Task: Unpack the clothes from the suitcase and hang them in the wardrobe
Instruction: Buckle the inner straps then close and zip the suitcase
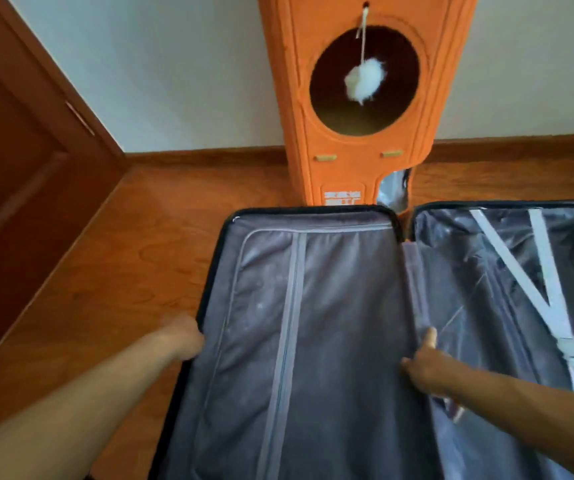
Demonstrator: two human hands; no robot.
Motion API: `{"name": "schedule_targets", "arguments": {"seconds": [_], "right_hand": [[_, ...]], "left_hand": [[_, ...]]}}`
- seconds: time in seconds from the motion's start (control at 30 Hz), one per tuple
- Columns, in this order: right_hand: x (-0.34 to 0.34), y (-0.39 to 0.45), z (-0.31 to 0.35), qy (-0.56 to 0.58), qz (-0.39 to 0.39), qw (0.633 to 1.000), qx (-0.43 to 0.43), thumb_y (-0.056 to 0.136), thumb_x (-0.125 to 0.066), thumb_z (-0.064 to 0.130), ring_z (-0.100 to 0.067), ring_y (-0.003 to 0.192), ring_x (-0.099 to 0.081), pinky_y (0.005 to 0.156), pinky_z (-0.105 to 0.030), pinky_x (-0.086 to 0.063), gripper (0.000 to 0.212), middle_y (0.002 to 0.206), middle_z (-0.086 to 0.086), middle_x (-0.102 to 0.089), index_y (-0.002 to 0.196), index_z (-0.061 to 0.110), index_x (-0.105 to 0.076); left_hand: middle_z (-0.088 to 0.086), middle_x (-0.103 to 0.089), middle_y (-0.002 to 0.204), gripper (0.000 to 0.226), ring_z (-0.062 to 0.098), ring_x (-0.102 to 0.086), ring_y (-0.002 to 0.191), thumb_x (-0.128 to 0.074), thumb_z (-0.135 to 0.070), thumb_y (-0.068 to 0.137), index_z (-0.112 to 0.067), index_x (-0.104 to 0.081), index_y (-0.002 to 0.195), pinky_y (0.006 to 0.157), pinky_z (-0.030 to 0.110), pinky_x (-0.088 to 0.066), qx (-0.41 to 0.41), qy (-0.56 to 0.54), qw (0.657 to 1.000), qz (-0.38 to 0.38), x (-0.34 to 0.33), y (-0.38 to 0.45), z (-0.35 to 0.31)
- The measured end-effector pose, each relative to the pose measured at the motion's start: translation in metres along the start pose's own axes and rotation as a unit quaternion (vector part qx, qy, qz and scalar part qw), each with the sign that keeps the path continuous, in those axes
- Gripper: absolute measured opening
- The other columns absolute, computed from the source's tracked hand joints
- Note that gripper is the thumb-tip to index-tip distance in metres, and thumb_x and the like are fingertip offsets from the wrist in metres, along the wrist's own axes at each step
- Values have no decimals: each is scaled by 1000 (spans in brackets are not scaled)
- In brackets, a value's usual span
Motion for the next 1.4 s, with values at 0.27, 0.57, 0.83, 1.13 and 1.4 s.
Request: {"name": "schedule_targets", "arguments": {"seconds": [0.27,0.57,0.83,1.13,1.4], "right_hand": [[-19,0,-11,-37,-44,998,-36,102,-43,23,-37,116,-61,99,-41,-46,84,137,-24,-54,155,18,22],[43,-147,6,257,123,957,-47,99,-58,20,-26,86,-60,67,-30,-48,52,119,-20,-58,146,8,-41],[143,-410,74,465,310,829,-16,92,-62,17,-15,89,-62,72,-25,-50,32,99,0,-68,123,21,-64],[201,-402,-116,460,37,882,-99,93,-60,11,-22,95,-67,85,-35,-52,13,99,-6,-72,103,15,-69],[205,-246,-362,527,-10,836,-154,79,-63,59,-25,103,-68,99,-48,-52,57,110,-5,-73,117,16,-68]], "left_hand": [[5,-64,116,18,17,-57,92,-43,-20,107,-17,-61,109,83,28,-46,18,-190,982,11,-92,4,54],[3,-60,111,23,21,-59,93,-44,-30,104,-16,-62,108,81,31,-49,14,-89,996,-25,65,-138,40],[4,-19,161,30,24,-16,148,-62,-44,92,-18,-71,104,119,39,-33,-178,-48,982,-45,190,-380,-118],[8,-17,165,42,29,-9,155,-44,-47,103,-25,-58,135,126,50,-14,-367,-54,926,-66,158,-466,-347],[-7,12,168,72,30,-12,155,-43,-59,100,-54,3,155,124,50,-23,-210,-107,965,118,29,-436,-402]]}}
Point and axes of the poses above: each hand's wrist, its own y-axis towards the middle knuckle, its own x-axis out of the back of the hand, z = x × y, the point moved 6 cm from there along y, towards the middle knuckle
